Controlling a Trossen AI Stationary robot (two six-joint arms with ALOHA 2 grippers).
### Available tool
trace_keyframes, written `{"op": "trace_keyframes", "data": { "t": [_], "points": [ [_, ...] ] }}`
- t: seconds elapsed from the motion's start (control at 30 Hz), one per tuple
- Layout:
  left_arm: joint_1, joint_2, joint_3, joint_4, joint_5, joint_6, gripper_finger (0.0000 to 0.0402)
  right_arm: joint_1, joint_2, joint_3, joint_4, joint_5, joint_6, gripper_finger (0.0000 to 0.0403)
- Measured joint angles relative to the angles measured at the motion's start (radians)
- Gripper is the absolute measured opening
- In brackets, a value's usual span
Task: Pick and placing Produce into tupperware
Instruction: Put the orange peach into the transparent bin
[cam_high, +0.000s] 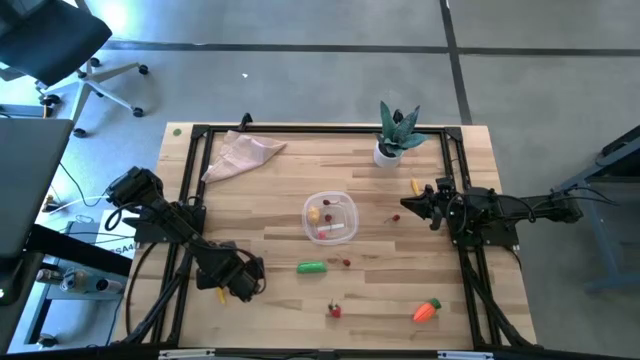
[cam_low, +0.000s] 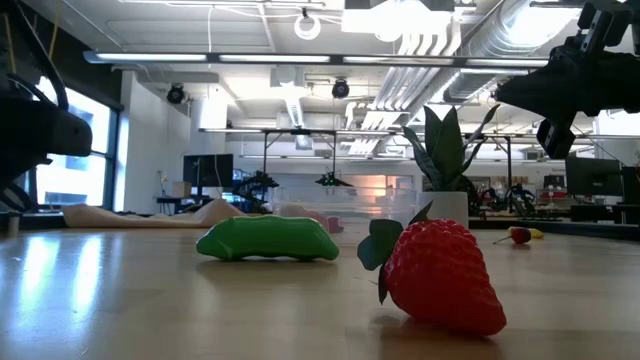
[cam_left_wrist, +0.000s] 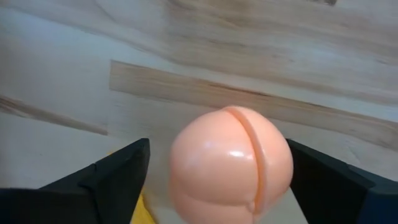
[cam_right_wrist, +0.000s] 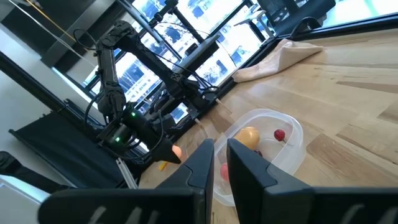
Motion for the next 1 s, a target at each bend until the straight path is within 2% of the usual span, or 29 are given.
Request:
{"op": "trace_keyframes", "data": {
  "t": [0.23, 0.4, 1.0],
  "points": [
    [0.012, 0.000, 0.000, 0.029, -0.001, 0.013, 0.0268, 0.000, 0.000, 0.000, 0.000, 0.000, 0.000, 0.0036],
    [0.012, 0.000, 0.000, 0.030, -0.007, 0.016, 0.0238, 0.000, 0.000, 0.000, 0.000, 0.000, 0.000, 0.0036],
    [0.012, 0.000, 0.000, 0.022, -0.028, 0.015, 0.0229, 0.000, 0.000, 0.000, 0.000, 0.000, 0.000, 0.0036]
  ]
}}
